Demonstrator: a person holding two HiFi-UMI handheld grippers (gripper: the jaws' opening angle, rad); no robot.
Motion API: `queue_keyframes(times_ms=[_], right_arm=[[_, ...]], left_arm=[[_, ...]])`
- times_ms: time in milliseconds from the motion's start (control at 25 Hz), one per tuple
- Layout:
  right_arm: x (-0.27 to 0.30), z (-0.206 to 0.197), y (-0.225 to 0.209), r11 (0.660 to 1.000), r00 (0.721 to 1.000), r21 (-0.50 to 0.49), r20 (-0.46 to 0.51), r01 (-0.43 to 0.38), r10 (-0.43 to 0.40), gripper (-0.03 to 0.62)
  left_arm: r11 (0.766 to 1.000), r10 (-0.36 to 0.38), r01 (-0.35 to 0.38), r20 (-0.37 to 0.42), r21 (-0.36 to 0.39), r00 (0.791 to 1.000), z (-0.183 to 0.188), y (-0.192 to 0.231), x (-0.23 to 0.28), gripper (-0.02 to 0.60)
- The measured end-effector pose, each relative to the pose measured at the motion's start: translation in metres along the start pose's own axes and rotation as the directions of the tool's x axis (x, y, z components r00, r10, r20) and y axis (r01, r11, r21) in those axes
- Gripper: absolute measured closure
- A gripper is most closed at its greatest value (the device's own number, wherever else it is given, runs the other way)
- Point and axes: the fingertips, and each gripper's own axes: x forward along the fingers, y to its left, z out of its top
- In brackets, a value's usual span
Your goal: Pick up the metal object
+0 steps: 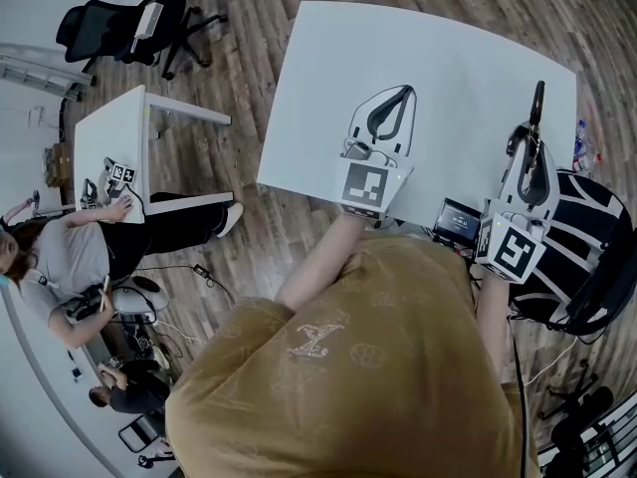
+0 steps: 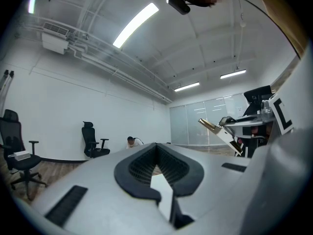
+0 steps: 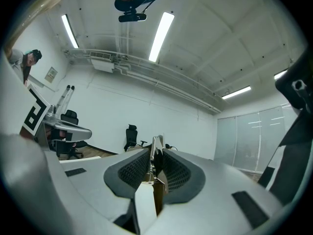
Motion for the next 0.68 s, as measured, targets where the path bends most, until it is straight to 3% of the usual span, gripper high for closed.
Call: queue_keyframes(times_ms=[680], right_arm=[[-0.0004, -0.0016, 0.0002, 1.000, 1.000, 0.007, -0.001, -0.007, 0.007, 0.499]], left_arm=[[1.000, 0.002, -0.002, -0.007, -0.002, 1.000, -0.0029, 0.0006, 0.0001, 0.578]])
